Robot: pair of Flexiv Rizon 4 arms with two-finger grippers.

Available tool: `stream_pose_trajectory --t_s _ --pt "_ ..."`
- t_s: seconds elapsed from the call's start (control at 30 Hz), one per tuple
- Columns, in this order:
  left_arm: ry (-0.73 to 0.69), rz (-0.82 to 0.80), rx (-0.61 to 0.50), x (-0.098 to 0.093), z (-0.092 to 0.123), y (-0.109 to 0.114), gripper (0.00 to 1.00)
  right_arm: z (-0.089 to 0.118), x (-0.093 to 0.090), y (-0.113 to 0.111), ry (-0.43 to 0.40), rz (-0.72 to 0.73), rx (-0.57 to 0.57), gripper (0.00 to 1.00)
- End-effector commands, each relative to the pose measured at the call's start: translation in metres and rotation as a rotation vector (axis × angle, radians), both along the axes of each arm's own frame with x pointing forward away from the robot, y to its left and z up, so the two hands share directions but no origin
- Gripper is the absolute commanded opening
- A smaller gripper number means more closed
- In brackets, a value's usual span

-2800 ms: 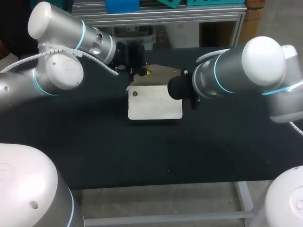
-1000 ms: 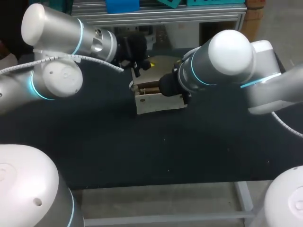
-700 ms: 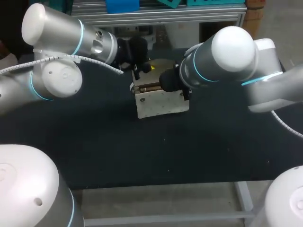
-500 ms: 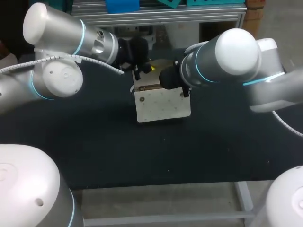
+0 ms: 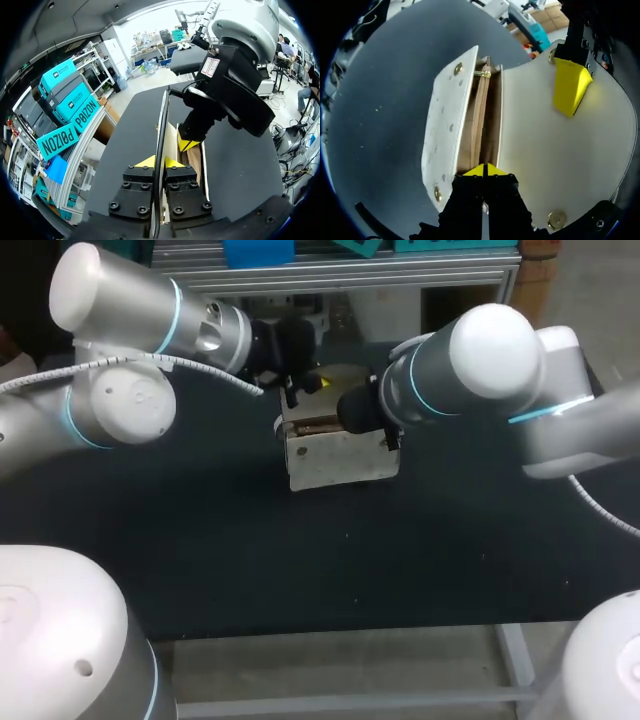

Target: Pick up the bag, open it, inspect its contents, close it, and place it on the opposite side

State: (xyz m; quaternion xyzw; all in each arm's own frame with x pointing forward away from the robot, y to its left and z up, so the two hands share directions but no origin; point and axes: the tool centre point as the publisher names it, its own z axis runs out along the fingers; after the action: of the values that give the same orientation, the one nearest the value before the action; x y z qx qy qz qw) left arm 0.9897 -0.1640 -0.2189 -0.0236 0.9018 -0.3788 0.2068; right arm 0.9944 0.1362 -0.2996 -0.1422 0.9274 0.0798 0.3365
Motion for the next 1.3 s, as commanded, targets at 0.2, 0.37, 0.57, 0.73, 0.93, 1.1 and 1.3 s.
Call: stream_pose_trajectory --t_s 0.2,0.37,0.57,0.73,0.93,1.1,1.3 --pt "-0.001 -0.005 -0.021 -0.001 0.001 0.001 0.00 -0.012 0.002 0.000 0.046 0.006 -0.010 0.00" --pt "0.005 -0.017 -0.026 -0.001 0.000 -0.002 0.00 -0.013 0.002 0.002 0.062 0.020 0.003 0.00" --pt "0.000 -0.025 -0.027 -0.003 -0.001 -0.002 0.00 -0.013 0.000 0.010 0.113 0.050 -0.021 0.00" --pt "-0.009 -0.036 -0.031 -0.004 -0.002 -0.002 0.00 -0.017 0.005 0.014 0.196 0.064 -0.039 0.00" --pt "-0.015 -0.035 -0.033 -0.005 -0.001 -0.001 0.00 -0.022 0.009 0.018 0.277 0.072 -0.060 0.00" --pt "-0.021 -0.027 -0.038 -0.005 -0.001 0.002 0.00 -0.028 0.004 0.021 0.308 0.099 -0.085 0.00" --pt "-0.016 -0.019 -0.037 -0.002 -0.006 0.003 0.00 -0.030 -0.006 0.021 0.320 0.112 -0.101 0.00"
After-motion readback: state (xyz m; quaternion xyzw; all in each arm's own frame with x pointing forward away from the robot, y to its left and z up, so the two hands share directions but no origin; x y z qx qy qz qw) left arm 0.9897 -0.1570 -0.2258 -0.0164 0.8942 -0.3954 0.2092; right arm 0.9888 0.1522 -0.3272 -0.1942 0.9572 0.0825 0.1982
